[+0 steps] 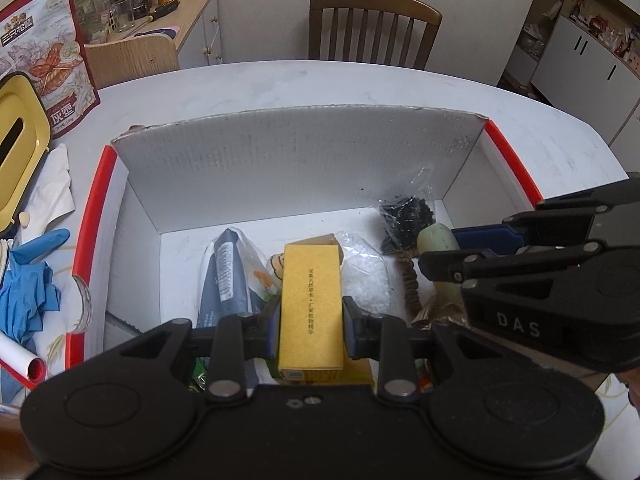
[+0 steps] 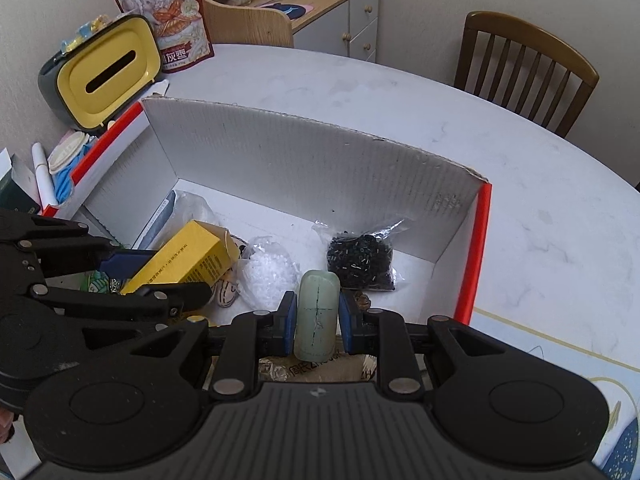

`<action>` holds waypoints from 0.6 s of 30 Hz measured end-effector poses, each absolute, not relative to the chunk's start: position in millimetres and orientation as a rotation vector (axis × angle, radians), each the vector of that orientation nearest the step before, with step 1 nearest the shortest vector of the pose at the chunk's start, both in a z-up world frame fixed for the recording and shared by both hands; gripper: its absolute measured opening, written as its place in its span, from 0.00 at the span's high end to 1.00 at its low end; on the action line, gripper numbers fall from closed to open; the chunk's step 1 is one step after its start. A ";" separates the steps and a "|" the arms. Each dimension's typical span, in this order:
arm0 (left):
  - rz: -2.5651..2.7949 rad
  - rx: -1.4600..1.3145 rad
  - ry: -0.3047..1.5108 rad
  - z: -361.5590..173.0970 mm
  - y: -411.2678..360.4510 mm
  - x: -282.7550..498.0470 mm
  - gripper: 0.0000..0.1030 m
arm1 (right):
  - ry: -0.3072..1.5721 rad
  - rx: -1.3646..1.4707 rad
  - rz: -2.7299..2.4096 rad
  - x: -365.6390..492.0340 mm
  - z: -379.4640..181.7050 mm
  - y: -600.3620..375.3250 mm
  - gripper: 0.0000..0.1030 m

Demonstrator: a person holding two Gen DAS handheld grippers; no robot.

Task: Organize objects
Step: 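Open both grippers to drop the yellow box and eraser into the box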

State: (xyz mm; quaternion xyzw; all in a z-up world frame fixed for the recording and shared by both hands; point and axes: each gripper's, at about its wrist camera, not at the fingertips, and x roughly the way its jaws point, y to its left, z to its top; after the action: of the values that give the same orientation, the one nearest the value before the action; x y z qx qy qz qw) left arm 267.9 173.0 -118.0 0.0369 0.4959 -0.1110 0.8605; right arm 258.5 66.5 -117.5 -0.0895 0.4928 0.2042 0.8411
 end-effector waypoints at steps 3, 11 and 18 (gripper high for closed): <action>-0.232 0.074 1.048 -119.4 174.6 270.8 0.72 | 1.058 -0.198 0.432 260.9 -121.2 68.7 0.79; -0.230 0.045 1.063 -119.5 180.7 274.5 0.69 | 1.058 -0.185 0.441 259.2 -117.1 62.4 0.78; -0.237 0.012 1.049 -111.8 180.5 267.9 0.53 | 1.033 -0.145 0.466 247.3 -103.6 50.2 0.56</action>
State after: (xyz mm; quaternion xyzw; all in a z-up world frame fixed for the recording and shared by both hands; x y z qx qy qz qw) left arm 267.9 180.5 -111.8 0.0059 0.4994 -0.1130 0.8590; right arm 247.3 50.2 -103.6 -0.0684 0.4889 0.2206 0.8412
